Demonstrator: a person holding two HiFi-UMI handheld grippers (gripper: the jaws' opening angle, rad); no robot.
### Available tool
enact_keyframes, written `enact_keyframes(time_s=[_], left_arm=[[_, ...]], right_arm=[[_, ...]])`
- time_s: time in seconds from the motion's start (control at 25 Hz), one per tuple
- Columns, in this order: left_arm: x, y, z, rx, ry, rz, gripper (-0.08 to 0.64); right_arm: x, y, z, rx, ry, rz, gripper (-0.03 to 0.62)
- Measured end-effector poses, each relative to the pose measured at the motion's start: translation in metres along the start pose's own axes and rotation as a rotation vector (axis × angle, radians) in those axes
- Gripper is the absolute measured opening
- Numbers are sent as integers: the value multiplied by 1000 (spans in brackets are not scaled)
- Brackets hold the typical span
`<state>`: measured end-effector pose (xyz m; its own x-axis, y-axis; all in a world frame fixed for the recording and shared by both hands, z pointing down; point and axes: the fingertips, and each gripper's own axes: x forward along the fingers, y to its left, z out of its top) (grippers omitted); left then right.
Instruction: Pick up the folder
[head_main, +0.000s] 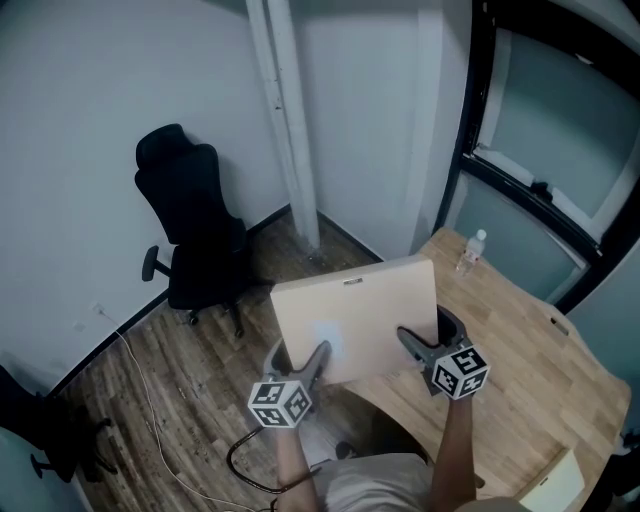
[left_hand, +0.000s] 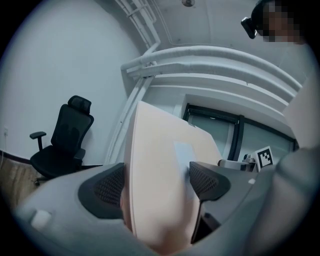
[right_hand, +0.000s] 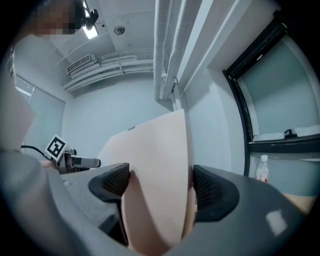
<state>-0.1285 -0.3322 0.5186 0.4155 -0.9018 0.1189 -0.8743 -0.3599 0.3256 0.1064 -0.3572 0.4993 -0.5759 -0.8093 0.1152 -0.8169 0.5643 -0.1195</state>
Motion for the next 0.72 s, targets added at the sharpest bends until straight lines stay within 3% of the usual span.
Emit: enact_keyframes(time_s=[0.72], left_arm=[[12,-19,32,53,-99,18,396]], right_arm=[[-1,-16,28,-1,-93,25,400]])
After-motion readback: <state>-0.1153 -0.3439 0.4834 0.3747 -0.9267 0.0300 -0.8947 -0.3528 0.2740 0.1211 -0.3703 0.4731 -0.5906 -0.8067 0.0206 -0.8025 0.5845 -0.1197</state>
